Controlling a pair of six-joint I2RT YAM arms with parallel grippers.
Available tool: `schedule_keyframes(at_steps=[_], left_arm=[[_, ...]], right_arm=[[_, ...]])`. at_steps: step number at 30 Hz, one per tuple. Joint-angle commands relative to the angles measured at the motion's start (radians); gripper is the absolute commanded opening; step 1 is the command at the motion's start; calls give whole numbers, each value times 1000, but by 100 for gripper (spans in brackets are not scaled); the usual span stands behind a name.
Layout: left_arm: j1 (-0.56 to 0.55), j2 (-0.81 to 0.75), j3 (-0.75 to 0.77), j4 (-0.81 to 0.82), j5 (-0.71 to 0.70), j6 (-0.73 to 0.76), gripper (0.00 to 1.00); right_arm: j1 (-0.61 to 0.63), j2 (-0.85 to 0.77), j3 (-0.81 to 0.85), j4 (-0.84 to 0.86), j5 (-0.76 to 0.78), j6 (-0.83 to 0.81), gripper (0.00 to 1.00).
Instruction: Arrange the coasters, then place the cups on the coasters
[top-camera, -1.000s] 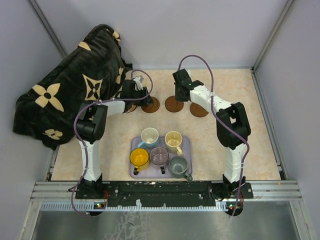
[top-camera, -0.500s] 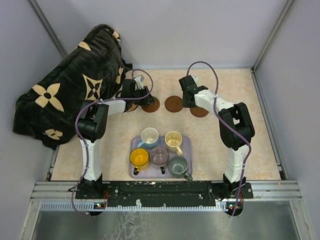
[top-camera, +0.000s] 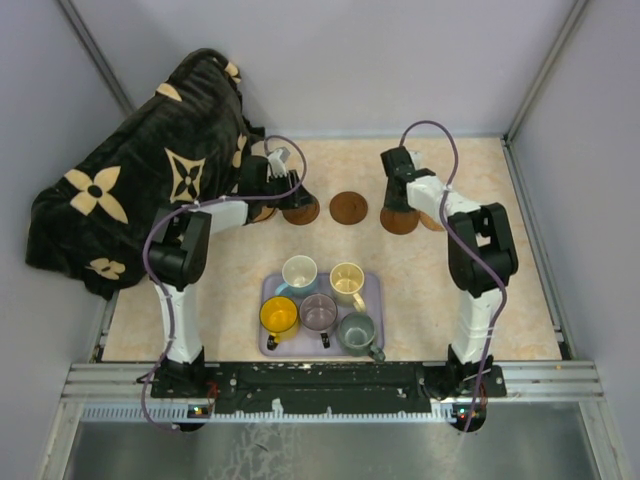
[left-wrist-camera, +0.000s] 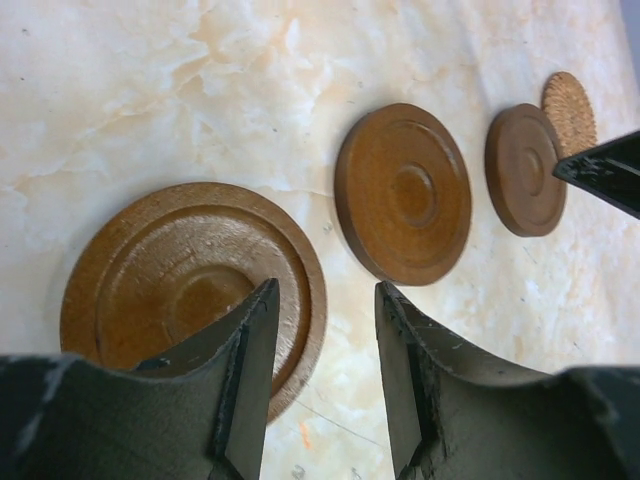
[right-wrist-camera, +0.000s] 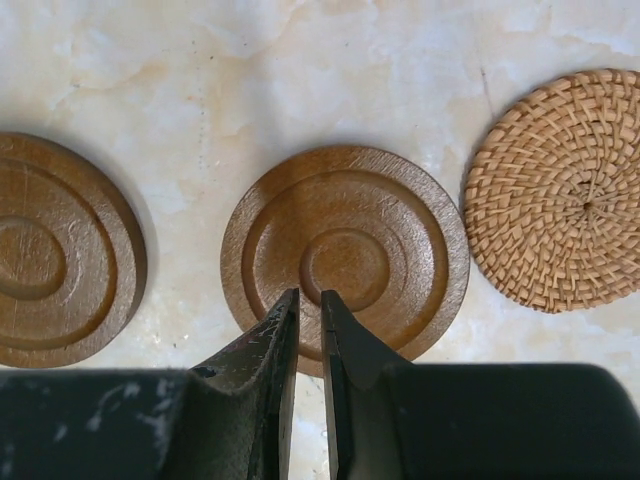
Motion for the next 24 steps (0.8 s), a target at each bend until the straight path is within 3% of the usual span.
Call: schedule_keyframes(at_steps=[1, 14, 24], left_arm=[[8, -111, -46, 47, 41, 1, 50], [38, -403, -288, 45, -73, -8, 51], [65, -530, -417, 20, -135, -20, 52]], right_arm=[[-22, -39, 2, 13, 20, 11, 16], [-56, 13, -44, 37, -2, 22, 14], [-56, 68, -32, 53, -36, 5, 14]])
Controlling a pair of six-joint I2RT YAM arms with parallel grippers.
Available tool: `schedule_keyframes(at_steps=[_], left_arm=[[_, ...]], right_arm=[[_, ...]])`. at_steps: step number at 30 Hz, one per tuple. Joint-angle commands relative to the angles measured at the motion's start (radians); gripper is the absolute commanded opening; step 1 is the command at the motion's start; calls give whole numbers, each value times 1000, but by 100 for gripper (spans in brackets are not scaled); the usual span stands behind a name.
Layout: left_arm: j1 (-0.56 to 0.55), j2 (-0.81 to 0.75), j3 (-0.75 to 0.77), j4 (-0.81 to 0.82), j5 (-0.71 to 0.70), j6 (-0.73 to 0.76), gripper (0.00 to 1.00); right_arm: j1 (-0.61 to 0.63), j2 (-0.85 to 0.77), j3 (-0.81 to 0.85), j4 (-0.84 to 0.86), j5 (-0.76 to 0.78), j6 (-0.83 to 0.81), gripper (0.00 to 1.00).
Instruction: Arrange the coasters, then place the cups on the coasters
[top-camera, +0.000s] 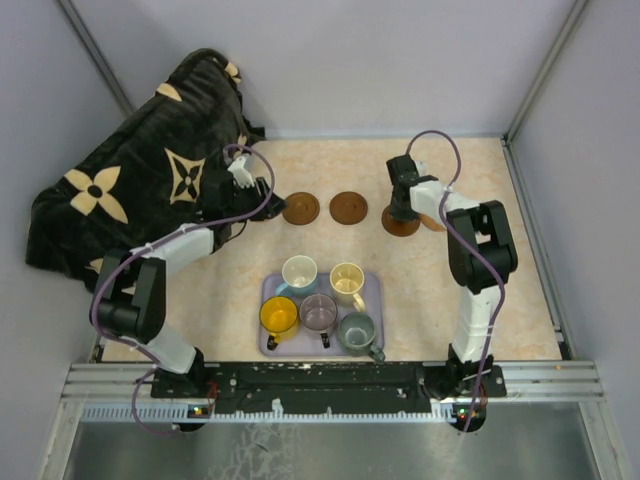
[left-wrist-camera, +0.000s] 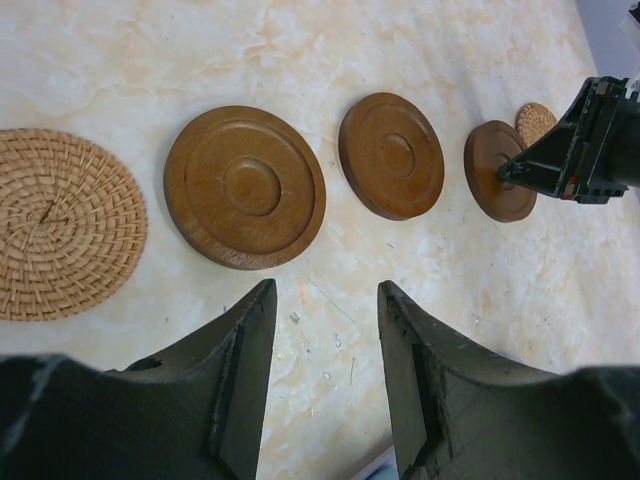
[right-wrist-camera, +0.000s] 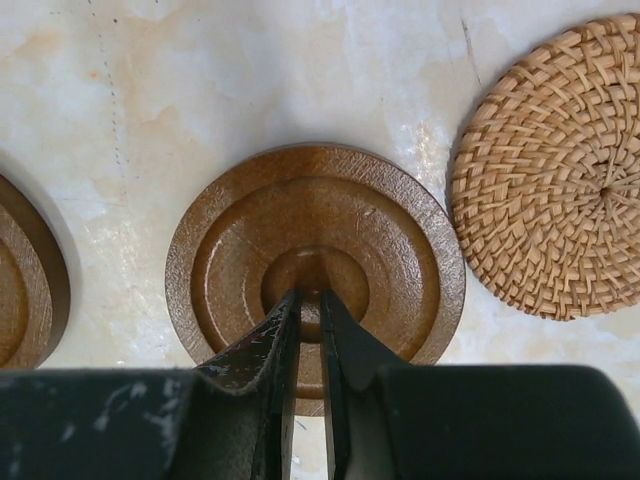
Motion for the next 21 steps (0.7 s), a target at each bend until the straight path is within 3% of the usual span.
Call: schedule_keyframes(at_steps=[1, 21], left_arm=[[11, -53, -36, -7, -34, -6, 52], [30, -59, -67, -16, -56, -5, 52]], right_arm=[[-7, 49, 41, 19, -21, -10, 14], [-7, 153, 165, -1, -48, -27, 14]])
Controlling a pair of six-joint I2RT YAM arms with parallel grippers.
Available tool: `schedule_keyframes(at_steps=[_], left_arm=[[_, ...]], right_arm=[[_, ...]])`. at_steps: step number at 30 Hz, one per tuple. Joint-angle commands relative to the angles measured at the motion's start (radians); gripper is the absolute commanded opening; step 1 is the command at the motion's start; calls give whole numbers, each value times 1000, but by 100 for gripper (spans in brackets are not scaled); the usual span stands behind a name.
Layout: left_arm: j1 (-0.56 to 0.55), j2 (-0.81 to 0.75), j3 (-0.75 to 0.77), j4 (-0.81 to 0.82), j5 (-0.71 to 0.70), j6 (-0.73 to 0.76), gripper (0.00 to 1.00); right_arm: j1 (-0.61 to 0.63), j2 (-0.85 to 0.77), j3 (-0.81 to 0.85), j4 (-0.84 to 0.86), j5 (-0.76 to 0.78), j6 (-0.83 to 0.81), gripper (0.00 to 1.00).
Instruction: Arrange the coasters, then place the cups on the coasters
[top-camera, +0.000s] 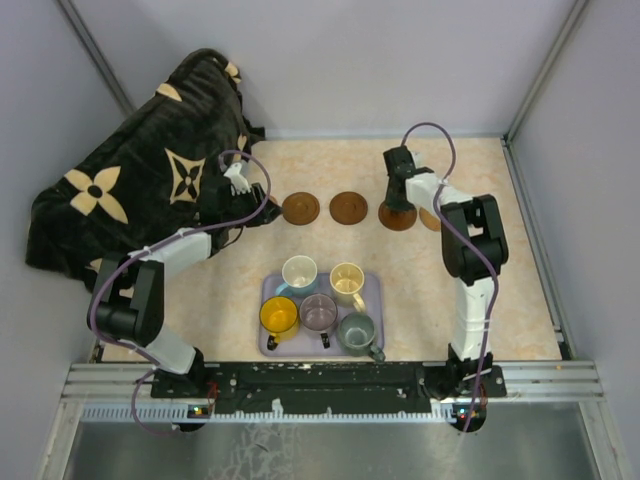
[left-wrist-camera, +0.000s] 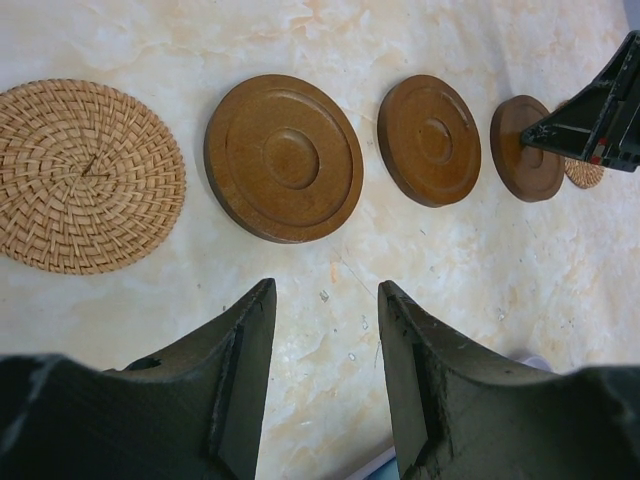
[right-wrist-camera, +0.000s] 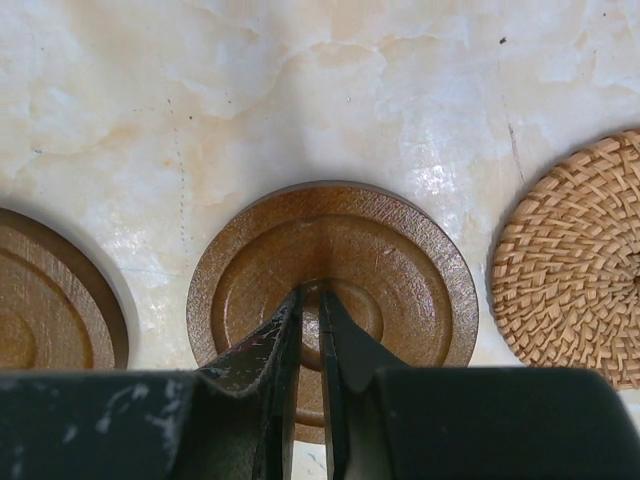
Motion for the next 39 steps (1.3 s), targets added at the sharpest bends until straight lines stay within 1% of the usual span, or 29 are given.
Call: schedule_keyframes(at_steps=[1, 13, 20, 30, 36, 39], left_arm=[[10, -25, -5, 11, -3, -3, 52], [18, -21, -13, 15, 2, -5, 52], [21, -26, -20, 15, 5, -1, 52], [26, -29, -28, 25, 3, 0, 52], [28, -53, -38, 23, -2, -1, 52], [29, -66, -39, 19, 0, -3, 52]], right_arm=[[-4, 67, 45, -11, -26, -9, 14], [-5, 65, 58, -20, -20, -9, 14], [-4, -4, 49, -27, -7, -13, 14], [-4, -112, 91, -44, 19, -45, 15], [-17, -199, 50, -33, 56, -54, 15], [-50, -239, 6, -30, 64, -39, 15]])
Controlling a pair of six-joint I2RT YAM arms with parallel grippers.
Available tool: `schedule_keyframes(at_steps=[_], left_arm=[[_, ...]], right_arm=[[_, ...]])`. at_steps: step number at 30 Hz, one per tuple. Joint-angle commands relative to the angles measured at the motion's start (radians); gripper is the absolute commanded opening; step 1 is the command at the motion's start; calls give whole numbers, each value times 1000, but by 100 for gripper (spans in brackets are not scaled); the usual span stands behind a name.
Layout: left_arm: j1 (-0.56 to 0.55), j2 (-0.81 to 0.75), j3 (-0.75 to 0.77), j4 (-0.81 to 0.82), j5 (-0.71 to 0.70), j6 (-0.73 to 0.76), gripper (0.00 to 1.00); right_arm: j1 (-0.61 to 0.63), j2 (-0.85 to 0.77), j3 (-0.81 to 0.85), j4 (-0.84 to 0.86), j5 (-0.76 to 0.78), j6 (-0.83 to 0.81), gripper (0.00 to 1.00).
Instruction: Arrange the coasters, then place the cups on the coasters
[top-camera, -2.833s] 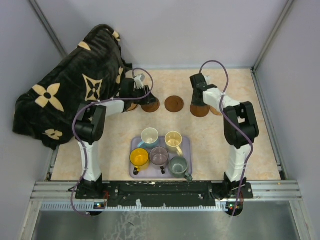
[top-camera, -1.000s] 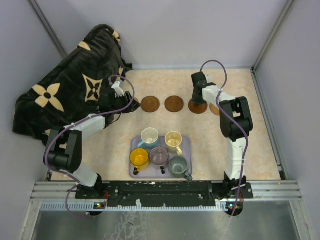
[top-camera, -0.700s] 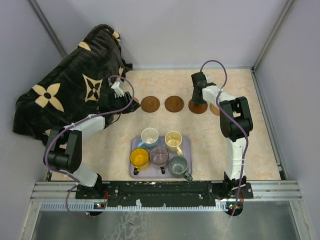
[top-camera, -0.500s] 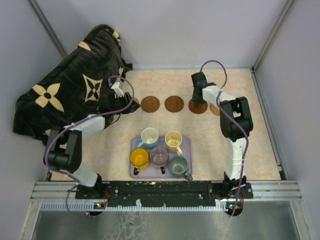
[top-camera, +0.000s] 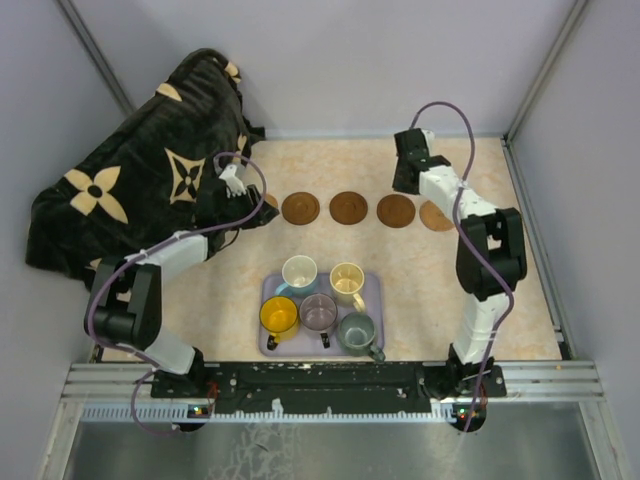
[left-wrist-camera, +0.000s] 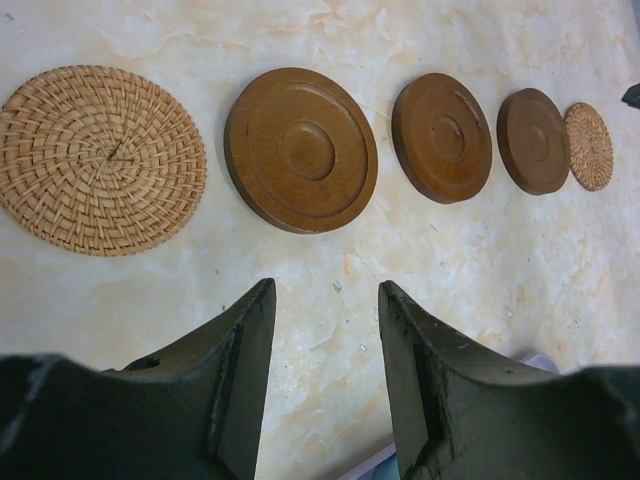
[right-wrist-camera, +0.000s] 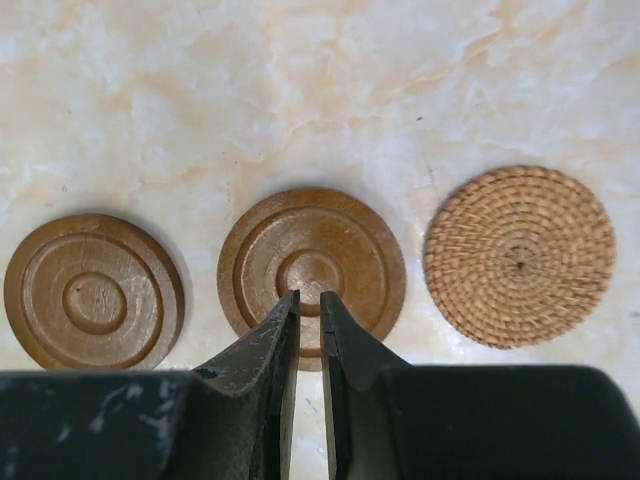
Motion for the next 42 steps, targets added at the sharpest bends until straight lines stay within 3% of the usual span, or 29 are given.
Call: schedule_keyframes(at_steps=[1, 13, 42], left_arm=[[7, -49, -11, 17, 3, -2, 52], [10, -81, -47, 4, -20, 1, 52], [81, -69, -86, -8, -78, -21, 53]], right_arm=[[-60, -117, -56, 25, 34, 1, 16], [-250, -198, -257, 93, -38, 30, 15], [-259, -10, -222, 125, -62, 43, 15]])
